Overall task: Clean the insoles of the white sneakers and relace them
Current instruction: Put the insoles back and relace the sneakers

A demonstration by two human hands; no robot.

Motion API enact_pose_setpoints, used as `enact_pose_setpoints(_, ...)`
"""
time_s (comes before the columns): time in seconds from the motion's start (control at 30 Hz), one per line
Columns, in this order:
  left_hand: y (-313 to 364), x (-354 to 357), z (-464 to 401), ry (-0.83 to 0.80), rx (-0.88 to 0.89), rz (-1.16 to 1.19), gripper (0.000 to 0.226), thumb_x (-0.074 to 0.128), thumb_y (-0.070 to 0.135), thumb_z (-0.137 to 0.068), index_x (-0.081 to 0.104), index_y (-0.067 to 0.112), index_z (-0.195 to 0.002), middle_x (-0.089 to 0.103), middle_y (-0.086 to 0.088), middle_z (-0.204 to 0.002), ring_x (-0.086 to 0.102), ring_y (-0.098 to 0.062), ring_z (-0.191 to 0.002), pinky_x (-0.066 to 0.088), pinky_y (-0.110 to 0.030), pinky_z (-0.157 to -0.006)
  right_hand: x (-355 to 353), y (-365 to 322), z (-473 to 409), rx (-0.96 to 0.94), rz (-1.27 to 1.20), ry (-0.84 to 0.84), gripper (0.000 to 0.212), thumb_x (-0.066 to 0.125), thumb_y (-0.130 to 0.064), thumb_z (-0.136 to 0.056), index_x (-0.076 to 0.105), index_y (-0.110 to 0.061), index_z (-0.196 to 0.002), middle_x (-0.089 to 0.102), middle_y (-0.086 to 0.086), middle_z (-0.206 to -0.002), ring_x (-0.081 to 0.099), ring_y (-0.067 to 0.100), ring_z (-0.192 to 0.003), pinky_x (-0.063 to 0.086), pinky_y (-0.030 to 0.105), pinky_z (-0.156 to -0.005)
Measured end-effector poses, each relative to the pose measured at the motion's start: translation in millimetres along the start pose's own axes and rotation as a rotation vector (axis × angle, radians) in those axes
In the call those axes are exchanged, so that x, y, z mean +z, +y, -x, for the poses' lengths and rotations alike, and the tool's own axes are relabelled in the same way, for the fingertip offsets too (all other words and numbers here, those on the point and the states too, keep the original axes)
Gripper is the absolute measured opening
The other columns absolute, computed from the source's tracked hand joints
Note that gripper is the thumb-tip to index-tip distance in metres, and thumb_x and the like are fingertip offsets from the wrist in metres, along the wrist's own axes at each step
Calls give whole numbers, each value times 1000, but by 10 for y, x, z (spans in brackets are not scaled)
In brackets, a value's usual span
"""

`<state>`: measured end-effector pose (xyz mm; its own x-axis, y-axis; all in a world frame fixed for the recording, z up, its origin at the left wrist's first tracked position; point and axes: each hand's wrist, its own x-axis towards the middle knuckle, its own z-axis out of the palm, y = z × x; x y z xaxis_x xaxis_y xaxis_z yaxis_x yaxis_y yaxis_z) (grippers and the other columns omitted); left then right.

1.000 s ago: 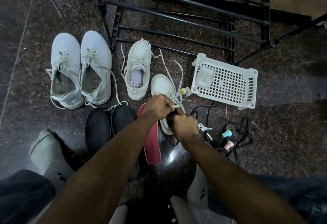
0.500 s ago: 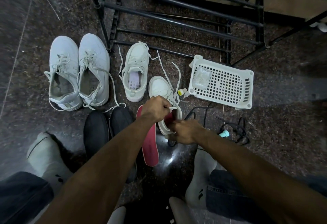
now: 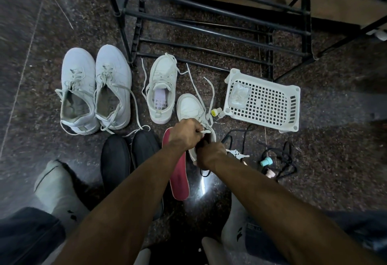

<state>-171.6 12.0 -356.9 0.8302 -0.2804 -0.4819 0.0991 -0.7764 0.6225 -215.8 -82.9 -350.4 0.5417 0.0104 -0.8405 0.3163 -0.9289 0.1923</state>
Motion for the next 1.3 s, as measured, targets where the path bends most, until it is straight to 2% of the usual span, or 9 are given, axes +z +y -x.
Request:
enact_pose_setpoints(0.2,-23,-34,117,41,115,53,20,64,19,-89,74,23,-106,64,7,-122,62,-18,-105,51,-33,-89,99,101,185,-54,-160,186,40,53,-36,-94,54,-14,-127,53,6,-133,60,30,-114,47,38,-84)
enact_pose_setpoints(0.33,-231,-148,230,349,99,81,31,57,15,-91,68,23,-118,56,9,-127,57,-13,-109,50,-33,-91,90,222,323,-38,-304,318,35,55,-40,-93,62,-14,-115,57,9,-121,63,33,-105,48,38,-82)
enact_pose_setpoints(0.43,-414,-321,229,528,41,-13,39,57,10,-87,65,17,-125,56,0,-129,48,-19,-122,46,-39,-100,-112,322,247,6,-389,427,31,56,-39,-92,62,-18,-114,57,8,-122,63,33,-102,50,38,-83)
enact_pose_setpoints(0.6,-724,-638,160,208,79,-439,63,57,20,-85,41,18,-146,45,-4,-144,27,-25,-142,26,-45,-111,-366,413,-24,100,-454,582,38,64,-29,-89,53,-14,-122,36,6,-130,57,34,-104,55,47,-76)
enact_pose_setpoints(0.77,-799,-706,74,120,123,-538,66,53,13,-90,30,18,-151,35,-1,-153,17,-21,-148,19,-44,-116,197,52,133,145,-557,824,24,59,-26,-85,55,-13,-105,48,9,-108,57,29,-93,53,43,-69)
enact_pose_setpoints(0.9,-775,-647,63,136,131,-420,68,51,3,-86,32,12,-150,37,-7,-152,15,-24,-148,20,-43,-118,688,-456,150,117,-863,362,40,55,-50,-86,58,-17,-108,62,8,-110,60,32,-103,50,40,-82)
enact_pose_setpoints(0.97,-759,-641,71,134,141,-368,68,51,-1,-84,33,9,-149,39,-9,-151,15,-25,-148,22,-41,-118,771,-624,105,176,-1100,218,44,59,-58,-82,60,-21,-106,66,5,-109,62,31,-102,50,37,-80)
enact_pose_setpoints(1.17,-694,-614,59,90,80,-410,66,52,8,-86,34,17,-150,43,-3,-145,21,-20,-145,22,-46,-116,636,-561,-74,235,-1269,105,12,64,-31,-75,66,-20,-79,71,8,-97,66,29,-96,51,32,-78)
enact_pose_setpoints(1.3,-605,-425,163,103,62,-364,53,48,17,-92,43,22,-145,52,-4,-139,35,-21,-137,11,-49,-118,673,-200,-6,313,-1130,102,38,58,-43,-76,66,-16,-102,68,11,-107,64,32,-101,52,36,-85)
